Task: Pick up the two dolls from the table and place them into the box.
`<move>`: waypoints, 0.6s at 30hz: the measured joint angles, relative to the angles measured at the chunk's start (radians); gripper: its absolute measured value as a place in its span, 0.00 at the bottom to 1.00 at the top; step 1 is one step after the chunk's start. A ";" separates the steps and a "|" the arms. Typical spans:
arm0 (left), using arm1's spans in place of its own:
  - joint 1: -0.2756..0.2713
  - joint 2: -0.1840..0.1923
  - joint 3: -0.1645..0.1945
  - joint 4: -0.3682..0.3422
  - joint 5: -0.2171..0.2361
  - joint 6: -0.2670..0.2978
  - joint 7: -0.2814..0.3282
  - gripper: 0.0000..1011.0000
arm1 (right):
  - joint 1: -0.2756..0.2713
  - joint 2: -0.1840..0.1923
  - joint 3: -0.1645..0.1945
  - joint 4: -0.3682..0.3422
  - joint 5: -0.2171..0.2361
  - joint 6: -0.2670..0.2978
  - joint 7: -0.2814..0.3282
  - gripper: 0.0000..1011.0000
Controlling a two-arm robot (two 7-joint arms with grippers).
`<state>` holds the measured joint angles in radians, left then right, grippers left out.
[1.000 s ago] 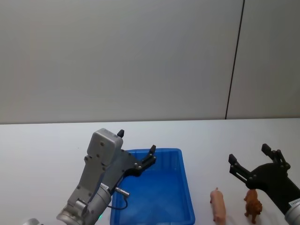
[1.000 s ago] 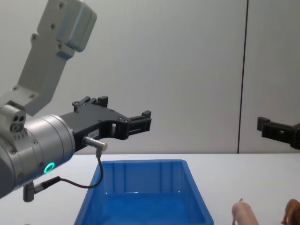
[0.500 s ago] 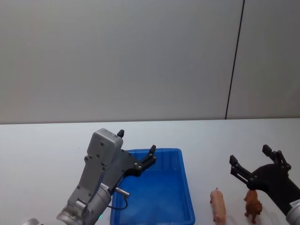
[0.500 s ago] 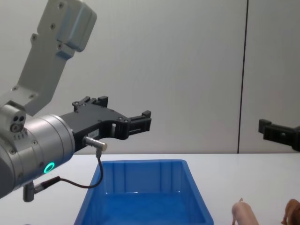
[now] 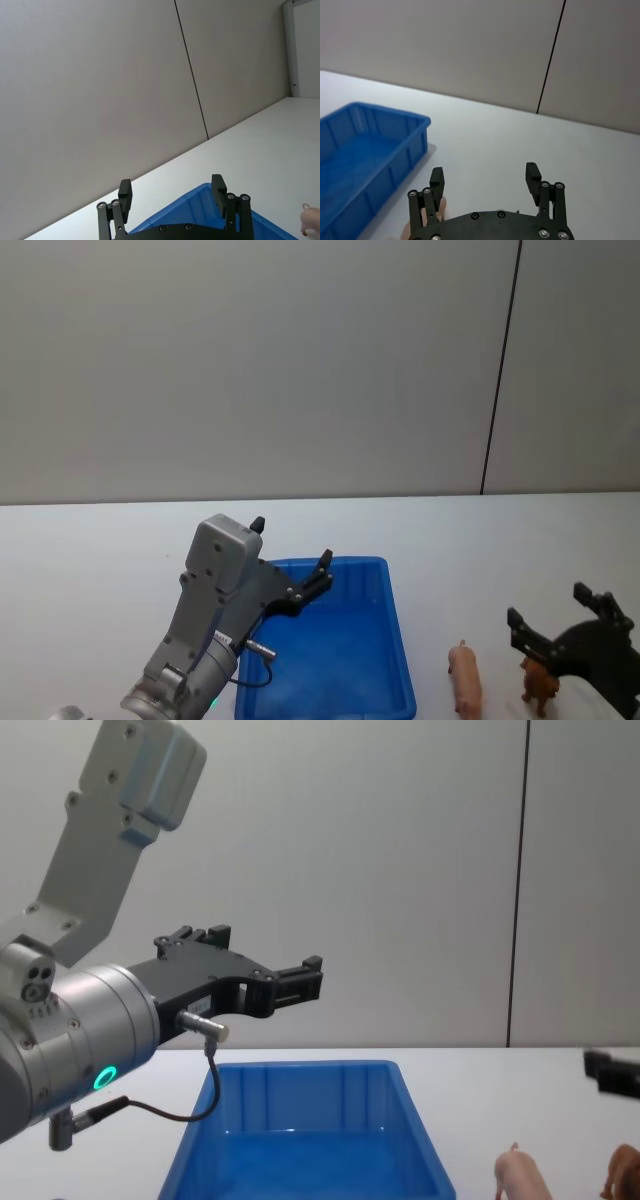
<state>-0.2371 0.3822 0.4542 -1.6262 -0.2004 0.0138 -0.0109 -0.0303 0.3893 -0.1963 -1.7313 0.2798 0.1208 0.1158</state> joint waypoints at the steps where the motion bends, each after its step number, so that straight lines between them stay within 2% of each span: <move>1: 0.000 0.000 0.000 0.000 0.000 0.000 0.000 0.99 | -0.002 0.003 0.001 0.001 0.000 0.005 0.003 0.99; 7: 0.000 0.000 0.000 0.000 0.000 0.000 0.000 0.99 | -0.017 0.023 0.008 0.015 -0.001 0.054 0.037 0.99; 18: 0.000 0.000 0.000 0.000 0.000 0.000 0.000 0.99 | -0.024 0.032 0.004 0.046 -0.001 0.115 0.085 0.99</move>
<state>-0.2371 0.3821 0.4542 -1.6262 -0.2004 0.0138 -0.0109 -0.0542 0.4211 -0.1919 -1.6851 0.2785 0.2355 0.2012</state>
